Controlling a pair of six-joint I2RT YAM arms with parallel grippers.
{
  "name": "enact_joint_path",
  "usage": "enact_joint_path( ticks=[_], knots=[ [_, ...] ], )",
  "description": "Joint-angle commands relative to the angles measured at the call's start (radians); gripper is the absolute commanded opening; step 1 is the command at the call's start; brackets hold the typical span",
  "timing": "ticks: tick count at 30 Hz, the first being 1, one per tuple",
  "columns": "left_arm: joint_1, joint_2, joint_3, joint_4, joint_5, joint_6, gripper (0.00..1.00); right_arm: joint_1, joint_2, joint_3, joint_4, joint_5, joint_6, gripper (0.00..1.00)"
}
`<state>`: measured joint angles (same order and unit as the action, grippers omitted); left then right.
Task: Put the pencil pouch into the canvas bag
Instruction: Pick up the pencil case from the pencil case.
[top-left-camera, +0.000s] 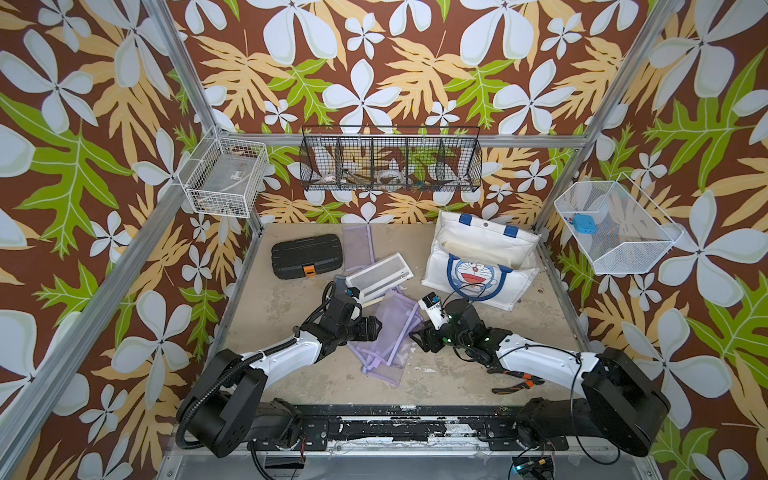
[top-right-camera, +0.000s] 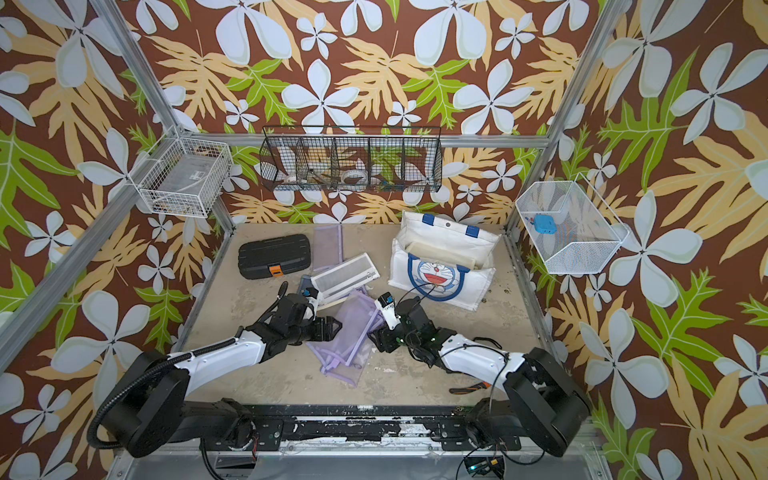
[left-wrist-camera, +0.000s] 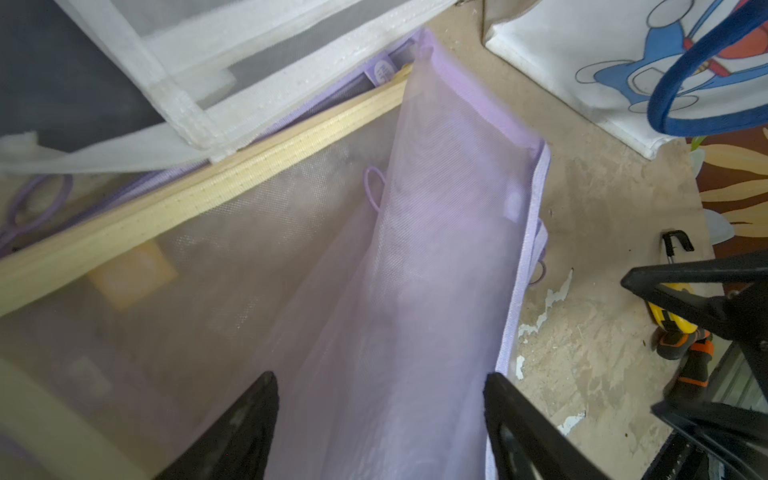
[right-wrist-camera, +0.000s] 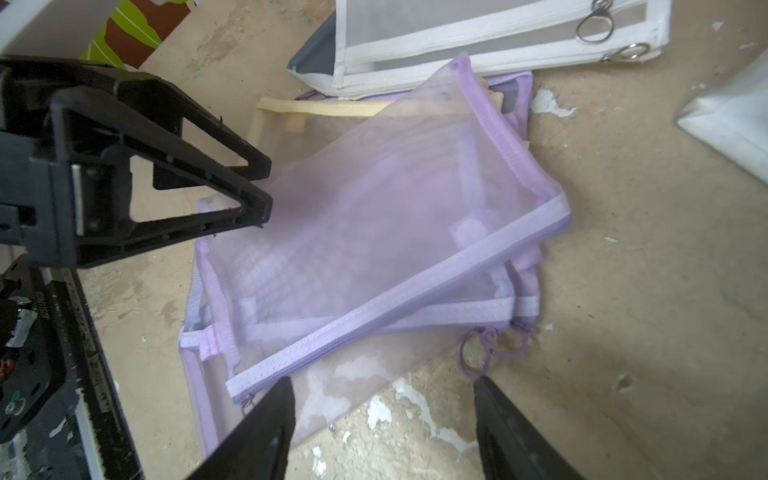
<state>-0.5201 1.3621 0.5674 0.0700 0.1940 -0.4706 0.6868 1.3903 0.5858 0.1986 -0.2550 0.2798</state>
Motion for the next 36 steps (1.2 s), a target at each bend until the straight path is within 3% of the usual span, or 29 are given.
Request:
enact_joint_path(
  ticks=[1,11,17,26,30,36],
  knots=[
    [0.001,0.02,0.005,0.03,0.032,0.007,0.77,0.001,0.057,0.009,0.104,0.007,0.008,0.67],
    [-0.021,0.005,-0.021,0.08,0.078,-0.017,0.65,0.02,0.262,0.038,0.192,-0.013,0.027,0.55],
    [-0.021,0.015,-0.015,0.086,0.056,-0.015,0.63,0.021,0.306,0.031,0.209,0.0,0.029,0.5],
    [-0.026,0.06,-0.009,0.141,0.119,-0.042,0.58,0.021,0.336,0.012,0.227,0.003,0.032,0.48],
    [-0.044,0.059,0.007,0.162,0.132,-0.056,0.45,0.022,0.338,0.019,0.224,0.001,0.032,0.48],
    [-0.046,0.056,0.019,0.146,0.13,-0.053,0.08,0.023,0.314,0.023,0.207,-0.006,0.033,0.48]
  ],
)
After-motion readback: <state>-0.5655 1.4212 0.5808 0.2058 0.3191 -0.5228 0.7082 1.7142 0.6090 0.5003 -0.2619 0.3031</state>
